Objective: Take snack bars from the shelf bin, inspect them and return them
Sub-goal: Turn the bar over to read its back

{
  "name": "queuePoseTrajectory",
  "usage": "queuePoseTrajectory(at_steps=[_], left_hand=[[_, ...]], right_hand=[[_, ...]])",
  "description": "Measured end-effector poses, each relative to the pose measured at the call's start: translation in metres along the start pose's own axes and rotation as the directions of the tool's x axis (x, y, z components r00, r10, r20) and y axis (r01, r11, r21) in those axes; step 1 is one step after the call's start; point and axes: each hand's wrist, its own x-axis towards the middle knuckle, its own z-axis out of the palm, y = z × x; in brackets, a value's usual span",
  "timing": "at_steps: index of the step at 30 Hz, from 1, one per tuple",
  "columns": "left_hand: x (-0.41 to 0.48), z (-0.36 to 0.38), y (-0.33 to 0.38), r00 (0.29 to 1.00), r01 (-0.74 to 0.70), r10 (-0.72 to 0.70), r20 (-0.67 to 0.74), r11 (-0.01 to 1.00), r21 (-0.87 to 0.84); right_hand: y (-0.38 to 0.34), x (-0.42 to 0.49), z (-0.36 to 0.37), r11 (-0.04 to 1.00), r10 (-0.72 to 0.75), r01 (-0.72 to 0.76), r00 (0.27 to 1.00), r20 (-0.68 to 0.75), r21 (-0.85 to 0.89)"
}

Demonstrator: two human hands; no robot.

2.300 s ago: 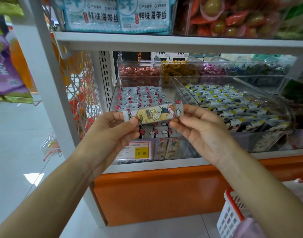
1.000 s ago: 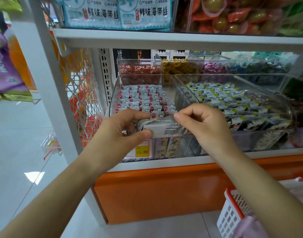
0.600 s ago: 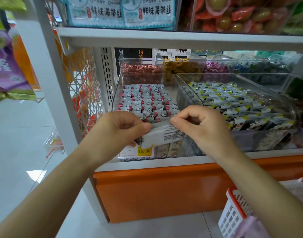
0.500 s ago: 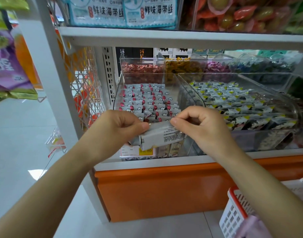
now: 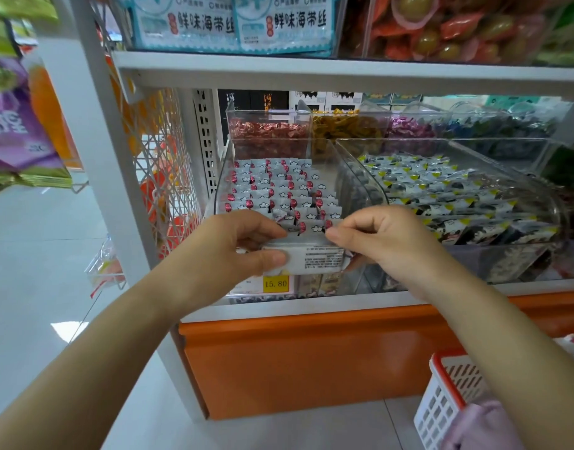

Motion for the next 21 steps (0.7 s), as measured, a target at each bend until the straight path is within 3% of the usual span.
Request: queuePoseTrajectory(at_steps=[6, 13, 18, 21], left_hand=[[0.0, 0.0, 0.002, 0.999, -0.028, 0.028, 0.028, 1.0, 0.006], [0.0, 0.002, -0.003, 1.0, -0.018, 0.018, 0.001, 0.999, 0.05], [0.002, 0.001, -0.004, 0.983, -0.013, 0.017, -0.184, 1.0, 0.022], [0.004, 0.004, -0.002, 0.962, -0.006, 0.002, -0.272, 1.0, -0.015]], right_hand=[[-0.004, 0.004, -0.015, 0.994, 0.012, -0.028, 0.989, 0.15, 0.11], [0.008, 0.007, -0.011, 0.983, 0.014, -0.03, 0.996, 0.092, 0.18], [0.012, 0.004, 0.0, 0.984, -0.023, 0.002, 0.993, 0.116, 0.179], [0.011, 0.006, 0.007, 0.987, -0.08, 0.077, 0.997, 0.019, 0.143]])
